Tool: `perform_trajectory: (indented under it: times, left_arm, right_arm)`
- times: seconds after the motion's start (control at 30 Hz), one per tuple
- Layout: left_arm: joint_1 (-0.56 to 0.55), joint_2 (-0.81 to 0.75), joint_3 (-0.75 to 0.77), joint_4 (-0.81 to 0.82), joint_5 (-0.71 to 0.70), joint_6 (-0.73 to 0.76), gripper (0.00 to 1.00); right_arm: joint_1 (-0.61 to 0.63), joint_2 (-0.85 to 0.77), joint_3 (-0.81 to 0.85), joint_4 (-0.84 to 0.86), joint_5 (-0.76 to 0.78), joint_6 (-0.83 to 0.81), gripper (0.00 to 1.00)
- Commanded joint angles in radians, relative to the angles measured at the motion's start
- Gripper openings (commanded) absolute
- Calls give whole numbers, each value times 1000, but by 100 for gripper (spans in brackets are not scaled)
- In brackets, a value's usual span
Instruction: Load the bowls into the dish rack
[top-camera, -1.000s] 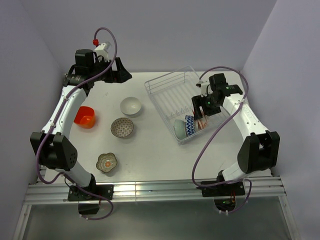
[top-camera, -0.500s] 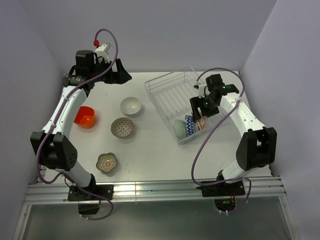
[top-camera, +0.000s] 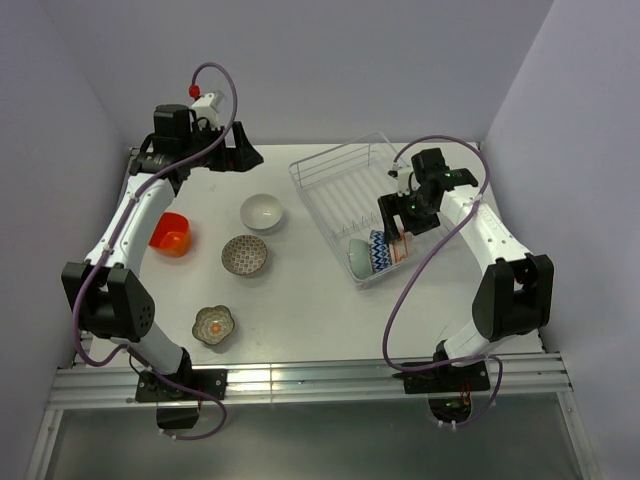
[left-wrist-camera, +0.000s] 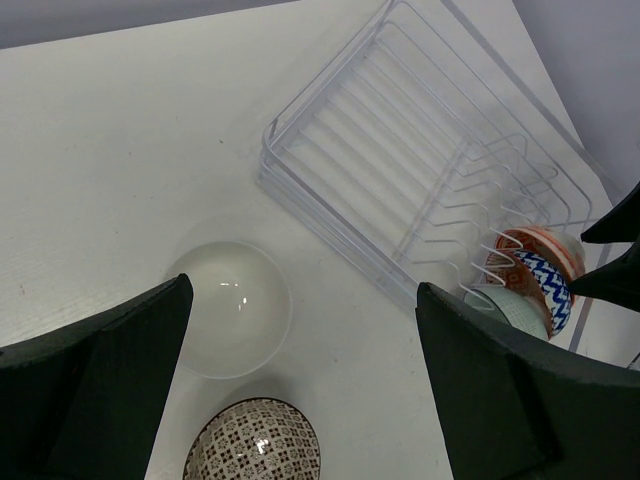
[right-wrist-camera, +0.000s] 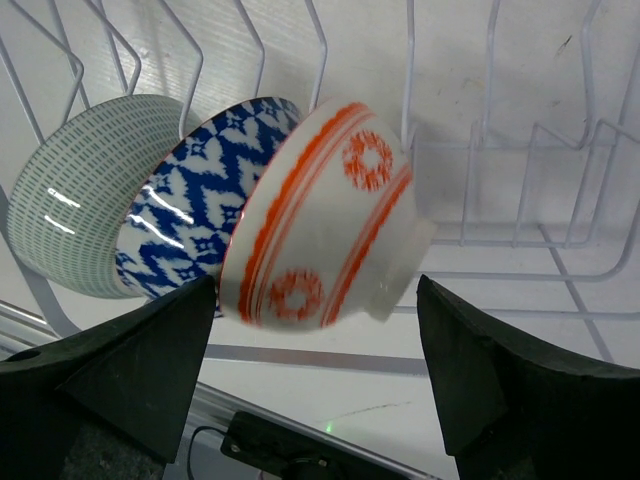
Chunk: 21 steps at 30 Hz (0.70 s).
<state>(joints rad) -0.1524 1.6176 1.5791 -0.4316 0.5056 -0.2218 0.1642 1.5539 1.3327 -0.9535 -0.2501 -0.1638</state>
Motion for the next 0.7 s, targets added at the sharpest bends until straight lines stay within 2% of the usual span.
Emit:
perform_trajectory:
  times: [0.0,0.33,0.47,0.57,0.67]
  left_arm:
    - [-1,-47,-8,17,-10,22,99]
    - [-1,-68,-50,11,1,62,99]
    - [2,-84,-82,-41,30,149,100]
    - [8,-93,-117,-84,45,276,99]
    - [28,-113,-171,-125,76,324,99]
  right_arm:
    - [3,-37,-7,10,25,1,89]
    - [-5,-64,17,-17,-5,-16,93]
    - [-23,-84,63,-33,-58,-28,96]
    - [-40,-100,103,-33,-113,-31,100]
    - [-58,-120,144,-19,-168,-40,100]
